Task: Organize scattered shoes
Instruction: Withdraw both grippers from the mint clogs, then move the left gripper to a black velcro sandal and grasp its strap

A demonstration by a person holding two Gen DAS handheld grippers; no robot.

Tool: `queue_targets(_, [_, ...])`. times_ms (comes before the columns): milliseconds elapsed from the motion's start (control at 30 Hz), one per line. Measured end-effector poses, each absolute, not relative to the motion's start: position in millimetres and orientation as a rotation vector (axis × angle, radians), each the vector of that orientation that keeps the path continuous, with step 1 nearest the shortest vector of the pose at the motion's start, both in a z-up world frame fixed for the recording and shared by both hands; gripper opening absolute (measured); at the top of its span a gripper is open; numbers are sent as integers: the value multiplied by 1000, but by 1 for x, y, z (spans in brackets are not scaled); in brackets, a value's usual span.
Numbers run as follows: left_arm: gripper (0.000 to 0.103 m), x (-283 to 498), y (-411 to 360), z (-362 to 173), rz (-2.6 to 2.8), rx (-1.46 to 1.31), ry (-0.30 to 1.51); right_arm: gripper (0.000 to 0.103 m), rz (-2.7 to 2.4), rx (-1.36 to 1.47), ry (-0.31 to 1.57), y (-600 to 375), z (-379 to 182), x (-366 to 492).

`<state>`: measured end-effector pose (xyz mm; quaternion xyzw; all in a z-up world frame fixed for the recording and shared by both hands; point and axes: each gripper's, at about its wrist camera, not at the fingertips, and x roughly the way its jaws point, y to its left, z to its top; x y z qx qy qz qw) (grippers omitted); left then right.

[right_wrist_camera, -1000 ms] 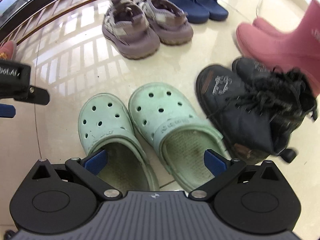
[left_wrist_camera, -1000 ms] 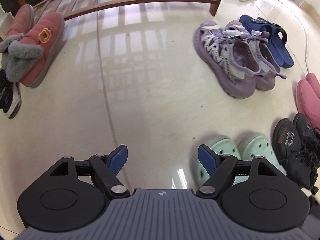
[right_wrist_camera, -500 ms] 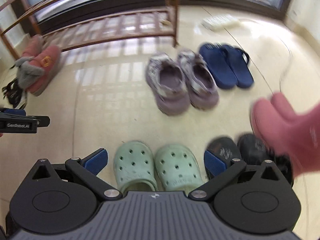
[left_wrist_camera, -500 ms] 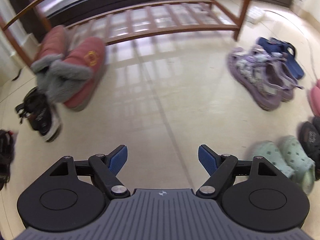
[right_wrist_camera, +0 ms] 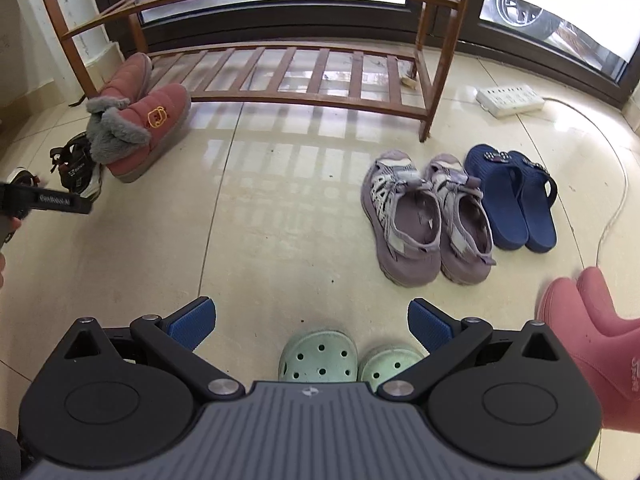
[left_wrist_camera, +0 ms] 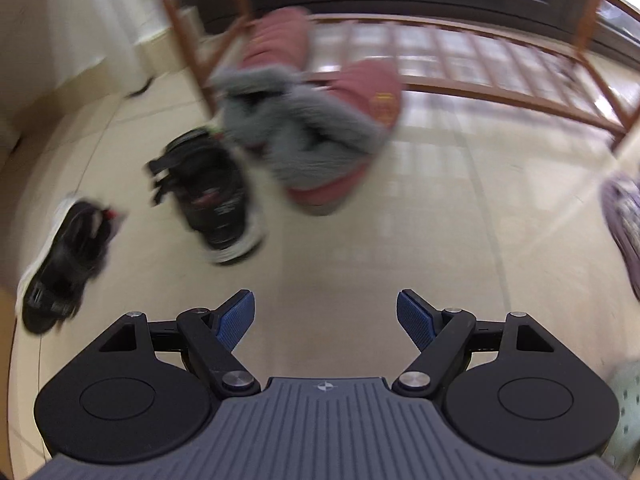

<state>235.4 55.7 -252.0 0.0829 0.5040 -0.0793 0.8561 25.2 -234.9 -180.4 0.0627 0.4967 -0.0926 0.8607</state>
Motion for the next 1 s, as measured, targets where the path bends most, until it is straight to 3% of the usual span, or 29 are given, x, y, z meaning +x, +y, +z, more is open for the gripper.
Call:
queue_targets(367, [80,272,110,-266,35,121,1063,103,-192,214,988,-235,-191,32])
queue_targets(1000, [80,324,249,-284,230,76,1073,103,-146,115,1091,-221,-190,59])
